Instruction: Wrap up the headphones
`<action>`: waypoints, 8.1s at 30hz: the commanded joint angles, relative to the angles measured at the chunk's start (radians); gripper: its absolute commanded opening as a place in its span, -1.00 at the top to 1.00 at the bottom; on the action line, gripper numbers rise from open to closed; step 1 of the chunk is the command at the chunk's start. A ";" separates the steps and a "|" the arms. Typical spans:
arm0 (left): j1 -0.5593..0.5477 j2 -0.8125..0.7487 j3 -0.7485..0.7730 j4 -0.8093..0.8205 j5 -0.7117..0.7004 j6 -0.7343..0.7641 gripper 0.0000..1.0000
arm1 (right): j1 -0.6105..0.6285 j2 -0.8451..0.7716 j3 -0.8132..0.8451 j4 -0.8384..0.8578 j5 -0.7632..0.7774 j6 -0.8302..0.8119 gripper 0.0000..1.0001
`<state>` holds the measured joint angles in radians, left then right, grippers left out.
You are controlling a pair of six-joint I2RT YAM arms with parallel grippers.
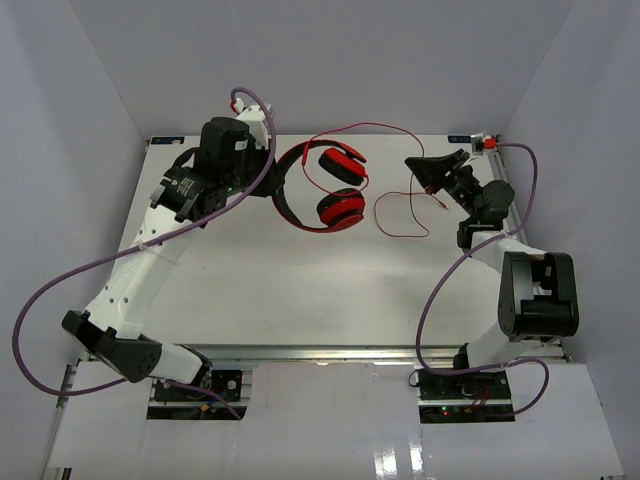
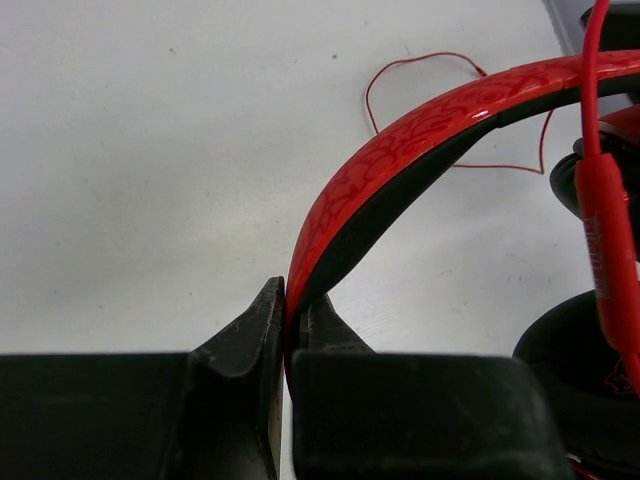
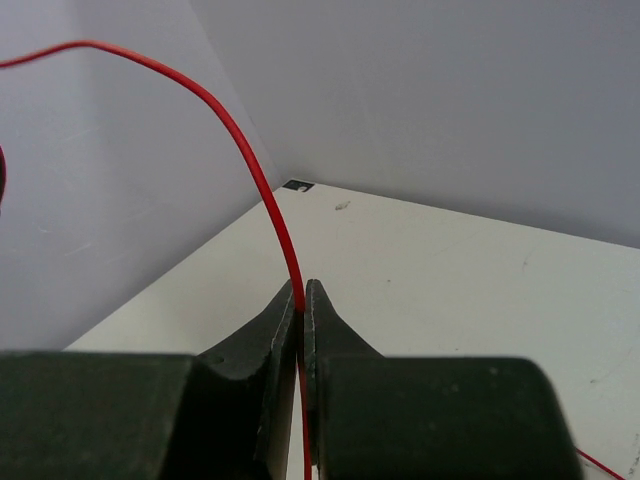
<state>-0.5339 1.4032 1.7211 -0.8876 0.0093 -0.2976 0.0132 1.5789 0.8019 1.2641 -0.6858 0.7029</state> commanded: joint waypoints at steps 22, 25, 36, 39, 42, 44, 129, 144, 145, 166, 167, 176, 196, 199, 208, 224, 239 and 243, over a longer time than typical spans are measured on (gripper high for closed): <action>-0.011 0.268 0.511 0.004 -0.164 0.024 1.00 | 0.335 0.195 -0.044 0.094 -0.374 -0.114 0.67; -0.011 0.275 0.508 0.021 -0.170 0.028 1.00 | 0.337 0.166 -0.061 0.077 -0.379 -0.141 0.59; -0.011 0.296 0.484 0.140 -0.064 -0.059 1.00 | 0.359 0.202 -0.056 0.403 -0.459 0.093 -0.20; -0.011 0.304 0.511 0.149 -0.048 -0.073 1.00 | 0.378 0.217 -0.031 0.421 -0.477 0.107 -0.26; -0.011 0.311 0.551 0.161 -0.072 -0.077 1.00 | 0.398 0.212 -0.041 0.429 -0.497 0.110 -0.27; -0.009 0.316 0.583 0.172 -0.110 -0.070 1.00 | 0.408 0.194 -0.082 0.429 -0.520 0.103 -0.27; 0.161 -0.079 -0.266 0.584 -0.096 -0.005 1.00 | 0.364 0.258 0.399 -1.478 -0.059 -1.746 -0.71; 0.242 0.024 -0.240 0.700 -0.087 -0.127 1.00 | 0.420 0.004 0.277 -1.557 0.037 -1.729 0.85; 0.242 0.050 -0.228 0.716 -0.082 -0.146 1.00 | 0.458 -0.052 0.259 -1.555 0.110 -1.732 0.85; 0.134 0.531 -0.098 0.820 0.044 -0.088 1.00 | 0.734 -0.178 0.585 -1.430 0.998 -2.101 0.85; 0.133 0.527 -0.114 0.820 0.068 -0.068 1.00 | 0.723 -0.176 0.580 -1.420 0.993 -2.100 0.85; 0.123 0.437 -0.282 0.820 0.231 0.055 1.00 | 0.656 -0.110 0.675 -1.476 0.830 -1.956 0.85; 0.101 0.096 -0.555 0.880 0.478 0.142 1.00 | 0.400 0.128 0.850 -1.591 0.464 -1.474 0.85; 0.100 0.073 -0.553 0.880 0.499 0.113 1.00 | 0.351 0.150 0.840 -1.591 0.336 -1.384 0.85; 0.097 0.068 -0.392 0.783 0.451 0.006 1.00 | 0.258 0.146 0.673 -1.471 -0.255 -1.200 0.77; 0.030 0.154 -0.028 0.392 0.244 0.020 1.00 | 0.264 0.260 0.318 -0.063 -0.634 -0.130 0.52; 0.009 0.164 0.111 0.331 0.185 -0.024 1.00 | 0.343 0.418 0.293 0.436 -0.529 0.266 -0.14; 0.009 0.174 0.174 0.337 0.108 -0.046 1.00 | 0.397 0.391 0.156 0.490 -0.467 0.254 -0.11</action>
<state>-0.5209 1.6009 1.7978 -0.6008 0.1906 -0.2837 0.3559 2.0206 1.0674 1.2914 -1.2135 0.9570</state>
